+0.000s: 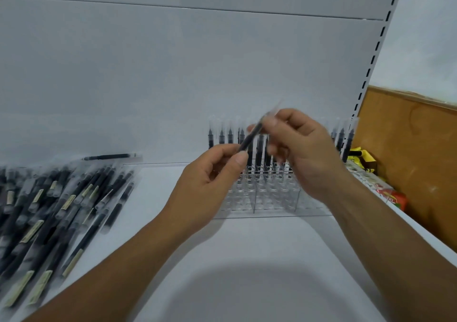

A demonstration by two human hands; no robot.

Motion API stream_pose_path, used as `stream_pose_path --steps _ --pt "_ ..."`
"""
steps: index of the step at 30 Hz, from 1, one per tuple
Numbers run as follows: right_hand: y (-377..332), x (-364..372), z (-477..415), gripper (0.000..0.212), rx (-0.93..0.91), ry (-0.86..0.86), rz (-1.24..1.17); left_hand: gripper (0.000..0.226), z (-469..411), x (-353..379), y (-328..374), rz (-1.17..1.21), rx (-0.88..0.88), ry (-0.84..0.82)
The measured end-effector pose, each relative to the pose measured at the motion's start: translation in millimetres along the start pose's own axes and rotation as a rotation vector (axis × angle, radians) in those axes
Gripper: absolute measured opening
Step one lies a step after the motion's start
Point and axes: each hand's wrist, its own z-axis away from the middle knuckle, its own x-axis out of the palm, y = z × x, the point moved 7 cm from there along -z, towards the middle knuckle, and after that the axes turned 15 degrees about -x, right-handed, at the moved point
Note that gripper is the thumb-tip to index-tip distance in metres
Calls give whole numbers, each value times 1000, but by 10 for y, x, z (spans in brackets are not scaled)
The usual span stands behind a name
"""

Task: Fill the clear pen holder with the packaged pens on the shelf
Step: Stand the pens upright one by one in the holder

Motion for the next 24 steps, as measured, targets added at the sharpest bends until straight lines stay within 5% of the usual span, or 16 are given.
stream_pose_path --steps 4,7,15,24 --pt "-150 -466 -102 6 -111 299 100 51 30 88 -38 -529 158 11" --pt "-134 -673 -106 3 -164 380 289 64 23 181 -142 -714 122 -59" --pt "44 -643 -125 6 -224 241 640 67 23 212 -174 -801 131 -72" --pt "296 -575 -126 14 -9 -26 962 65 7 215 -210 -802 147 -73"
